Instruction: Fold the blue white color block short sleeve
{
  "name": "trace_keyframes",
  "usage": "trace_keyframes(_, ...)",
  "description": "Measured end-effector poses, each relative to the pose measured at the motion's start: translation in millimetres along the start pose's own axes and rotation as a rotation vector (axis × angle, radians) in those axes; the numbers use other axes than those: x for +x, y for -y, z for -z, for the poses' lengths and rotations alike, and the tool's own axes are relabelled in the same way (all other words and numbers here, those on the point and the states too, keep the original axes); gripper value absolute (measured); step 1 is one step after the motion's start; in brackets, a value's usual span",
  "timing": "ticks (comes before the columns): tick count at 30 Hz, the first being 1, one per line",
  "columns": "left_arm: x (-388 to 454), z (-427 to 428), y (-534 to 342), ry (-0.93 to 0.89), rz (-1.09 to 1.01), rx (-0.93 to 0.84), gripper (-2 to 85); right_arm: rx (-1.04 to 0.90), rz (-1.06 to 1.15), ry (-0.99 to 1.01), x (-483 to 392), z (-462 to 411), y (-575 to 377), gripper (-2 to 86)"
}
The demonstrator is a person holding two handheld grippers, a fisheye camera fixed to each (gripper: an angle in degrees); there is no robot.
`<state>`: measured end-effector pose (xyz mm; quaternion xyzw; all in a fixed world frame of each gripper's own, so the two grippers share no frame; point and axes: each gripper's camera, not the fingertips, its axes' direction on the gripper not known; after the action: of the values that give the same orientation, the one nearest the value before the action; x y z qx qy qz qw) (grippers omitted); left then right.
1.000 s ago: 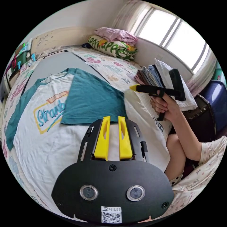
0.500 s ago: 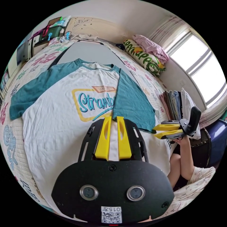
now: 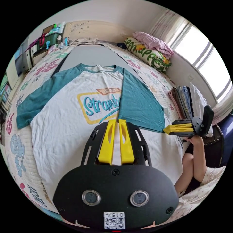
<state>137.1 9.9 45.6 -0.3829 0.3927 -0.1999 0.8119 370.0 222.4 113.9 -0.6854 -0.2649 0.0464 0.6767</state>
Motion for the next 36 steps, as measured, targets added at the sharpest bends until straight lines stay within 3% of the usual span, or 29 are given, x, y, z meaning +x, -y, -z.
trace_keyframes(3, -38.7, 58.0, -110.0, 0.004, 0.191, 0.317, 3.1, 0.008, -0.024, 0.011, 11.3, -18.0, -5.0, -0.5)
trace_keyframes(5, -111.2, 89.7, -209.7, -0.036, 0.445, 0.502, 5.9, 0.001, -0.02, 0.002, 17.4, -32.3, -6.1, -0.5)
trace_keyframes(11, -272.9, 63.3, -423.3, -0.032, 0.893, 0.584, 13.3, 0.002, -0.024, -0.011, 35.4, -67.5, -9.4, -0.5)
trace_keyframes(16, -318.6, -8.1, -515.4, -0.084, 0.953, 0.58, 15.4, 0.028, -0.07, -0.013, 51.7, -92.3, -15.7, -0.6)
trace_keyframes(20, -328.5, -62.4, -575.4, -0.129, 0.937, 0.611, 13.0, -0.13, -0.085, 0.024, 63.7, -95.8, -10.3, -0.5)
trace_keyframes(22, -333.3, -88.8, -599.7, -0.129, 0.914, 0.579, 8.1, -0.048, -0.123, 0.009, 65.0, -82.8, -5.7, -0.5)
trace_keyframes(24, -349.1, -117.5, -630.3, -0.25, 0.89, 0.553, 1.6, 0.081, -0.142, 0.06, 63.7, -70.3, 7.2, -0.4)
trace_keyframes(26, -354.6, -144.1, -686.0, -0.371, 0.88, 0.599, 0.2, 0.207, -0.082, 0.163, 56.4, -69.6, 43.6, -0.4)
trace_keyframes(28, -342.4, -154.1, -720.0, -0.368, 0.856, 0.611, -0.3, 0.247, -0.047, 0.182, 49.8, -83.6, 85.4, -0.3)
trace_keyframes(32, -328.8, -184.8, -807.2, -0.436, 0.896, 0.742, -0.6, 0.197, 0.028, 0.229, 21.3, -163.6, 211.1, 0.1)
trace_keyframes(36, -322.7, -216.6, -825.2, -0.478, 0.925, 0.632, -0.5, 0.127, 0.051, 0.308, -7.8, -251.6, 322.6, 1.8)
